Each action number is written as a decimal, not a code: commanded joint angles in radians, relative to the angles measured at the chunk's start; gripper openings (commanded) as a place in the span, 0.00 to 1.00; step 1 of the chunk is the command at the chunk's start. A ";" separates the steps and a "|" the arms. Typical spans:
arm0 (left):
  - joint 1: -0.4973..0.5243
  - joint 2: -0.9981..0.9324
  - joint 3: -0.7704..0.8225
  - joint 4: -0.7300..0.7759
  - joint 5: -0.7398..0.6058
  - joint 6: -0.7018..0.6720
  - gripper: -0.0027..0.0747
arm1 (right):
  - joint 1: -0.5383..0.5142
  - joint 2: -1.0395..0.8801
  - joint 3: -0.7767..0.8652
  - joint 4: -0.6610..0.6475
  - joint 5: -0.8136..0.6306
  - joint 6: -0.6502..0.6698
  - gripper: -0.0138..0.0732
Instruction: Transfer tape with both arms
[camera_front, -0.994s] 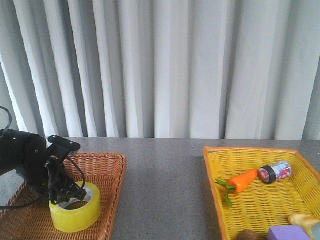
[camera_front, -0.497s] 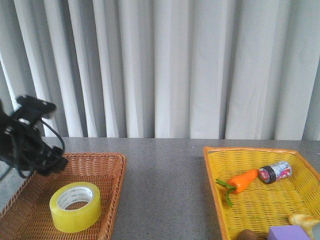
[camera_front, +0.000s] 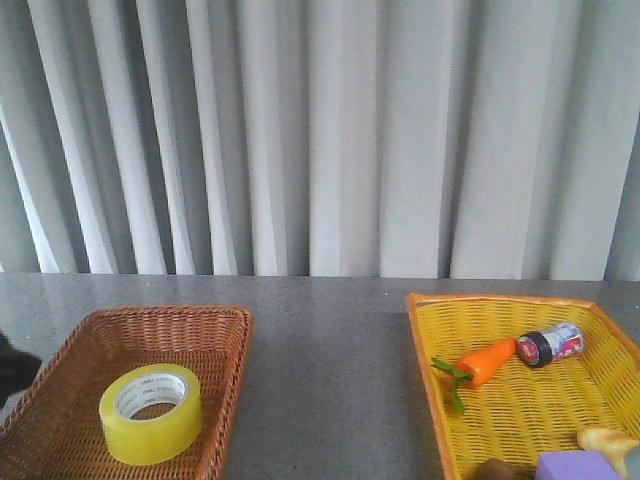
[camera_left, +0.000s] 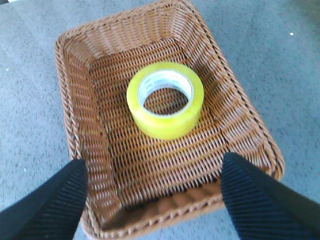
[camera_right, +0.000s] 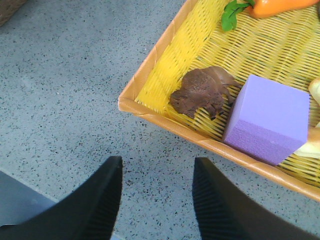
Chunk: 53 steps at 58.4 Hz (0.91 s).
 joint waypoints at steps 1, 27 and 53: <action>-0.001 -0.125 0.092 -0.013 -0.110 -0.008 0.72 | -0.006 -0.005 -0.024 -0.013 -0.051 -0.001 0.53; -0.001 -0.476 0.538 -0.014 -0.218 -0.008 0.72 | -0.006 -0.005 -0.024 -0.012 -0.051 -0.001 0.53; -0.001 -0.493 0.595 -0.014 -0.324 -0.009 0.36 | -0.006 -0.005 -0.024 -0.012 -0.052 -0.001 0.43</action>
